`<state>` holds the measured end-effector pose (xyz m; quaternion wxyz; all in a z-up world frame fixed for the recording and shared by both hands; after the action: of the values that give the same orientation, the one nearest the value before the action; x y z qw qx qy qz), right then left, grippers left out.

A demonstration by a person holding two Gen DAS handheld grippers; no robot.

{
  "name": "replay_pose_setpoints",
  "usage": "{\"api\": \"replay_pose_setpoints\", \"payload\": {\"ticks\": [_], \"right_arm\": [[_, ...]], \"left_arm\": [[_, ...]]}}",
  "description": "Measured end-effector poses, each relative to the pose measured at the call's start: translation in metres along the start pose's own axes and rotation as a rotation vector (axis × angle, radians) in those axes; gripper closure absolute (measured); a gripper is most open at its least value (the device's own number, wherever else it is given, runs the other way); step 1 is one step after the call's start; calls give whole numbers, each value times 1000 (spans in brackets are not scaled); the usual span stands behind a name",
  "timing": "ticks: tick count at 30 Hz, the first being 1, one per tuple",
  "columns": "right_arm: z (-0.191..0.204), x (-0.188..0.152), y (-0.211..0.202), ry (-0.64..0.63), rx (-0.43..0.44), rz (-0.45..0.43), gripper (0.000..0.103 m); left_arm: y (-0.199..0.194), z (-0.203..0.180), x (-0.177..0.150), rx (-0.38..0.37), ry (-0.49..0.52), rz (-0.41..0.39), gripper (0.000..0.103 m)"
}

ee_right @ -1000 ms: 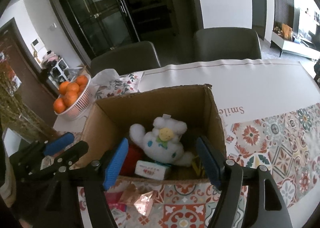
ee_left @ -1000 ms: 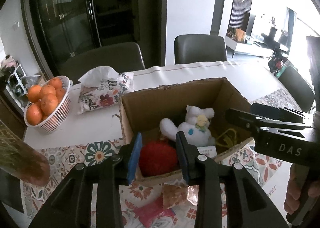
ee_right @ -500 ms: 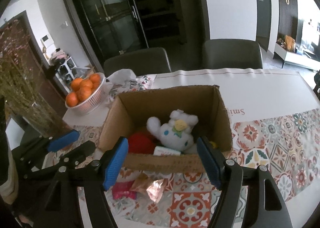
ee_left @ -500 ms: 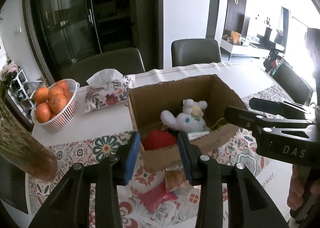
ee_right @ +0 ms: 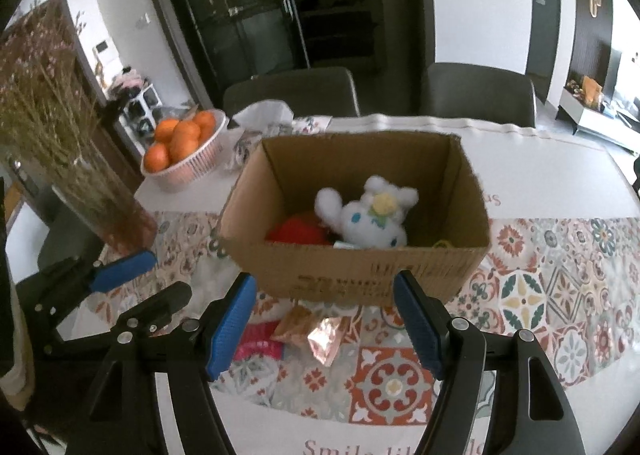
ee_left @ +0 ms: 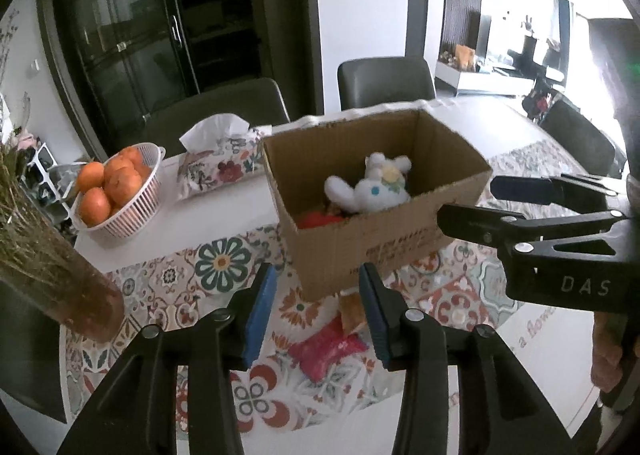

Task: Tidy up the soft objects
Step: 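Move both tools back toward the red wrapper and biscuit packet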

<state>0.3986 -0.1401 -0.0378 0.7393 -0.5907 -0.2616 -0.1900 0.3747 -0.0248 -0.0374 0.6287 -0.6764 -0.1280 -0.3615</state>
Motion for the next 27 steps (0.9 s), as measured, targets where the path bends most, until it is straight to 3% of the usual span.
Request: {"api": "replay_pose_setpoints", "payload": {"ticks": [12, 27], "right_arm": [[15, -35, 36, -114, -2, 166, 31], [26, -65, 85, -273, 19, 365, 31]], "left_arm": [[14, -3, -41, 5, 85, 108, 56], [55, -11, -82, -67, 183, 299, 55]]}}
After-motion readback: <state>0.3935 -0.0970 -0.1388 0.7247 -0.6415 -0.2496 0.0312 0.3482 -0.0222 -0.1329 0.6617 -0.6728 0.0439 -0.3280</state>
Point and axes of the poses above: each gripper's, at about its wrist camera, not at the fingertips, and y roughly the way its jaws point, z to its left, x to its top, the point moved 8 cm from there along y, roughly the way its jaws point
